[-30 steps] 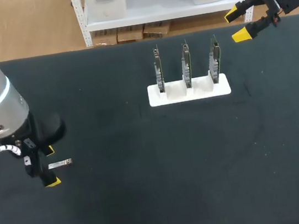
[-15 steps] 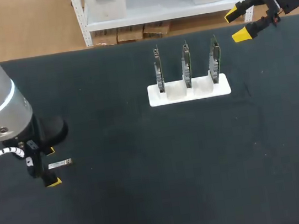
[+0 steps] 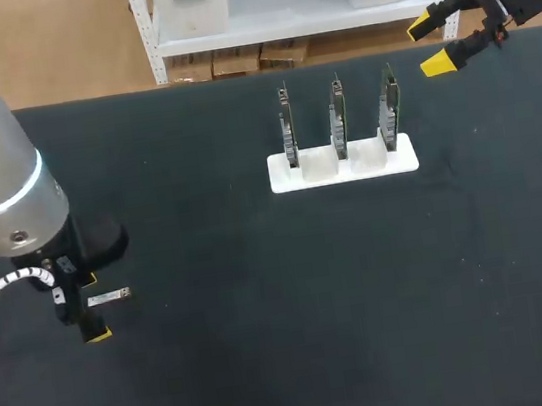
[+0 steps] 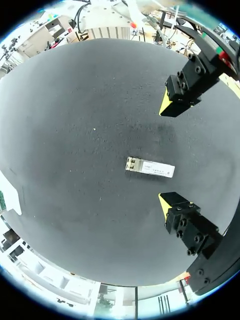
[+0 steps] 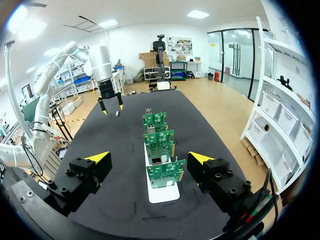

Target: Pick up the optical module with the left hand, and insert it into the network port with the right hand.

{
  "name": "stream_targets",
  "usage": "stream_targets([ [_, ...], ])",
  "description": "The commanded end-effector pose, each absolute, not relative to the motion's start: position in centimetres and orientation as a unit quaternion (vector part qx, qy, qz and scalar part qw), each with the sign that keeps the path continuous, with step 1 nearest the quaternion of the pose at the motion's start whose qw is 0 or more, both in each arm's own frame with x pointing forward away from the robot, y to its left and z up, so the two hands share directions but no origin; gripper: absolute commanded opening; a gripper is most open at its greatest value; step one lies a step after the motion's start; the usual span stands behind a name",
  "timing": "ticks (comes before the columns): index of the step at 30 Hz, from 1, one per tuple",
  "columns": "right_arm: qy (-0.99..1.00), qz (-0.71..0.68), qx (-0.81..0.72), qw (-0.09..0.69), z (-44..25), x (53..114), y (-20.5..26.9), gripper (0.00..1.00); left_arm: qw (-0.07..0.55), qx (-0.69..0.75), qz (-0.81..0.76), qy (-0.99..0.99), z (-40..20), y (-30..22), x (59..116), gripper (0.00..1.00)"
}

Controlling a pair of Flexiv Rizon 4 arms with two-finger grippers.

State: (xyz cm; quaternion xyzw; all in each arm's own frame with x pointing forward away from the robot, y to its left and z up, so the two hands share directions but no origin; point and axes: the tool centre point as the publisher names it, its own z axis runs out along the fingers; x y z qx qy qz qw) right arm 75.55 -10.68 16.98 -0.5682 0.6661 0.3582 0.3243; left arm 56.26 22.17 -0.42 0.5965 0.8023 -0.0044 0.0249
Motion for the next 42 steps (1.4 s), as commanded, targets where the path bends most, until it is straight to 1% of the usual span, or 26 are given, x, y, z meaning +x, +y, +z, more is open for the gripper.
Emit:
stream_targets([
  [1, 0.667, 0.357, -0.568, 0.325, 16.98, 75.43, -10.66, 1.0, 0.021, 0.595, -0.003, 0.803, -0.56, 21.97, 56.71, 1.0],
  [42, 0.667, 0.357, -0.568, 0.325, 16.98, 75.43, -10.66, 1.0, -0.003, 0.604, -0.016, 0.796, -1.48, 21.71, 56.57, 1.0],
])
